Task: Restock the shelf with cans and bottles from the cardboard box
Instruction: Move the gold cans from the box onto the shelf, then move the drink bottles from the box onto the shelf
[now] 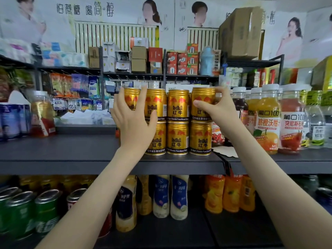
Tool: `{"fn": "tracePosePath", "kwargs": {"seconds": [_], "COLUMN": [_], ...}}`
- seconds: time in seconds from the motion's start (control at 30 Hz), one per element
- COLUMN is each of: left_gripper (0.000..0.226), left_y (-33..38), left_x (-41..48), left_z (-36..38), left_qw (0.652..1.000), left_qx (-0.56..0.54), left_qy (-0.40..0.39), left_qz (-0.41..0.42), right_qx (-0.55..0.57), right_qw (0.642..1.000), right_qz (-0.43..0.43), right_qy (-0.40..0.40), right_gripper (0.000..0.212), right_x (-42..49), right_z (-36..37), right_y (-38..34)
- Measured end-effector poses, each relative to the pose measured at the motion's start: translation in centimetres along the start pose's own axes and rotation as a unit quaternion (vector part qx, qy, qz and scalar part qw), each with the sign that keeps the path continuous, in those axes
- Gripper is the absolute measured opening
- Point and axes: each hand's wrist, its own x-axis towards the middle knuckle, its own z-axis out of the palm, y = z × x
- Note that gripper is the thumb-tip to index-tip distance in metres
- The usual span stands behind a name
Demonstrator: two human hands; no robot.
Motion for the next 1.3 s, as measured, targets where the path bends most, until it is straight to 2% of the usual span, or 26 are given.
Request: {"fn": "tracePosePath", "kwargs": {"seconds": [0.1, 0.23, 0.4, 0.6, 0.77, 0.83, 0.9, 0.97, 1.07, 1.13, 1.23, 1.3], "left_gripper": [0.059, 0.06, 0.065, 0.06, 0.06, 0.06, 0.06, 0.056, 0.043, 0.037, 0.038, 0.042], "left_y": [-1.2, -1.9, -2.4, -2.9, -2.8, -2.7, -2.3, -1.7, -1.5, -2.7, -5.7, -7.9], "left_x": [-0.3, -0.8, -0.8, -1.2, -1.2, -1.5, -2.4, -4.1, -9.1, -14.0, -21.8, -26.8], "left_z": [0.6, 1.2, 1.0, 1.4, 1.1, 0.8, 0.2, -0.9, -3.0, -4.2, -6.3, -8.4], "left_qw": [0.999, 0.996, 0.996, 0.998, 0.998, 0.997, 0.998, 0.999, 0.997, 0.996, 0.994, 0.98], "left_qx": [0.029, -0.002, -0.033, -0.003, -0.002, -0.003, 0.003, -0.001, -0.067, -0.082, -0.066, -0.035], "left_qy": [-0.027, -0.068, -0.066, -0.055, -0.062, -0.069, -0.066, -0.047, 0.009, 0.004, -0.081, -0.148], "left_qz": [-0.033, -0.063, -0.054, -0.026, -0.019, -0.019, -0.016, -0.008, 0.029, 0.045, -0.028, -0.13], "right_qx": [-0.002, -0.005, -0.047, -0.073, -0.105, -0.184, -0.238, -0.205, -0.109, -0.073, -0.004, 0.044], "right_qw": [1.0, 1.0, 0.997, 0.994, 0.99, 0.973, 0.946, 0.941, 0.945, 0.942, 0.944, 0.946], "right_qz": [0.007, -0.001, -0.036, -0.084, -0.092, -0.126, -0.195, -0.247, -0.303, -0.329, -0.298, -0.242], "right_qy": [-0.005, -0.022, -0.056, 0.007, 0.019, 0.055, 0.104, 0.11, 0.06, -0.002, -0.143, -0.213], "right_gripper": [0.087, 0.076, 0.091, 0.097, 0.101, 0.098, 0.086, 0.066, 0.037, 0.028, 0.022, 0.022], "right_x": [0.2, 0.0, -0.9, -1.6, -1.8, -3.0, -5.1, -8.0, -14.1, -18.5, -24.4, -27.9], "right_z": [0.3, 0.5, 0.9, 2.2, 2.3, 2.4, 2.9, 3.7, 6.1, 8.4, 12.3, 14.9], "right_y": [1.0, 1.4, 1.8, 3.8, 4.2, 4.0, 3.3, 2.8, 2.8, 3.6, 6.8, 9.6]}}
